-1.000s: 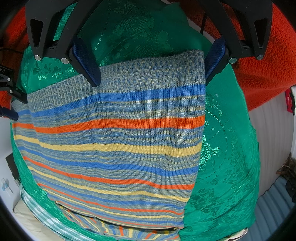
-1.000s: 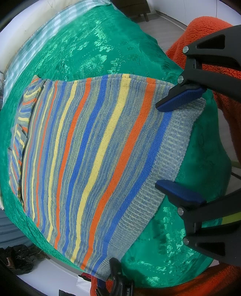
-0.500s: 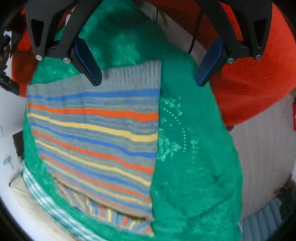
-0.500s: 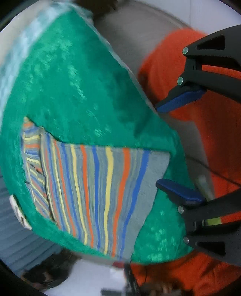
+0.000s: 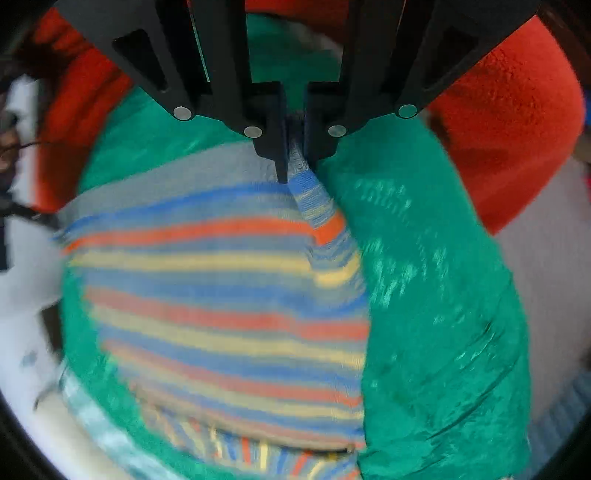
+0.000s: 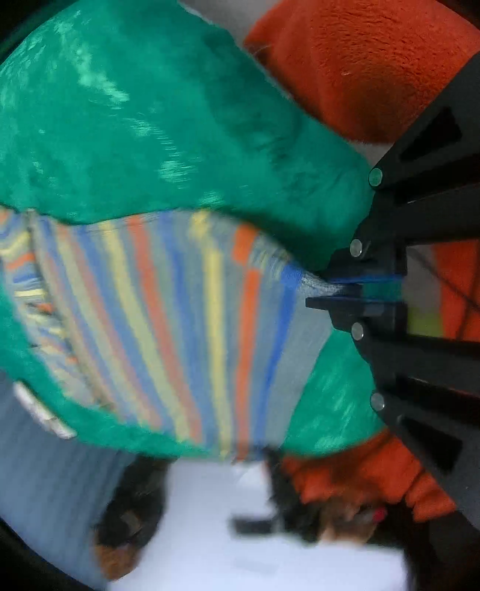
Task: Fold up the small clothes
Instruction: 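Grasp the hem with the left gripper while the right gripper grasps the hem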
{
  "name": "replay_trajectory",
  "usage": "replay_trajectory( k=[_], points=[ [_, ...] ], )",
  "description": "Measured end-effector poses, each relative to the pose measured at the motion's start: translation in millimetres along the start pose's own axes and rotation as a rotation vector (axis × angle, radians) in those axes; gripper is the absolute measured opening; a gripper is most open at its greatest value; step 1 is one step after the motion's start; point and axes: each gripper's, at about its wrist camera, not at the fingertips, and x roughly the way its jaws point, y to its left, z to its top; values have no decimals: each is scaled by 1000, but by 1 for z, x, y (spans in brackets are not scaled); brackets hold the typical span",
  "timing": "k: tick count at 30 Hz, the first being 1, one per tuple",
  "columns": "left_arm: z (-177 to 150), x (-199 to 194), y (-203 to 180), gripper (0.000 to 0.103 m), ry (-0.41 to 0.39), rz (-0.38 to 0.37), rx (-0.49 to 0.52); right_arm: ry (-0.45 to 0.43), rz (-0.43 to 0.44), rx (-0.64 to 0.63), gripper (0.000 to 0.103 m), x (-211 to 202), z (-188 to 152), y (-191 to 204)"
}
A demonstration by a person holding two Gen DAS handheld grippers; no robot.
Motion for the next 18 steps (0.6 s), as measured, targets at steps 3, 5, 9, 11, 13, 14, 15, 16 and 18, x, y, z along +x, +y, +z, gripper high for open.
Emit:
replay_trajectory(
  k=[3,5,9,11,13,14,15,16,18],
  points=[
    [55,-13,16,4,-58,-121,-92,-87,136,59,6,-17,36,-6],
    [92,-16,22,4,-107,-145,-112,-144,189,100,6,-19,68,-14],
    [191,-3,28,4,-160,-178,-155,-235,184,146,6,-6,153,-27],
    [227,6,29,4,-180,-156,-171,-268,155,163,6,-1,198,-40],
    [263,13,36,4,-186,-180,-197,-281,160,200,6,8,241,-57],
    [276,14,41,4,-190,-186,-210,-282,163,217,6,11,250,-61],
    [282,15,45,4,-194,-192,-216,-285,167,234,6,12,263,-66],
    [294,17,47,4,-196,-200,-221,-287,171,242,6,13,276,-70],
    [304,17,46,4,-200,-187,-212,-287,177,244,6,11,292,-74]
  ],
)
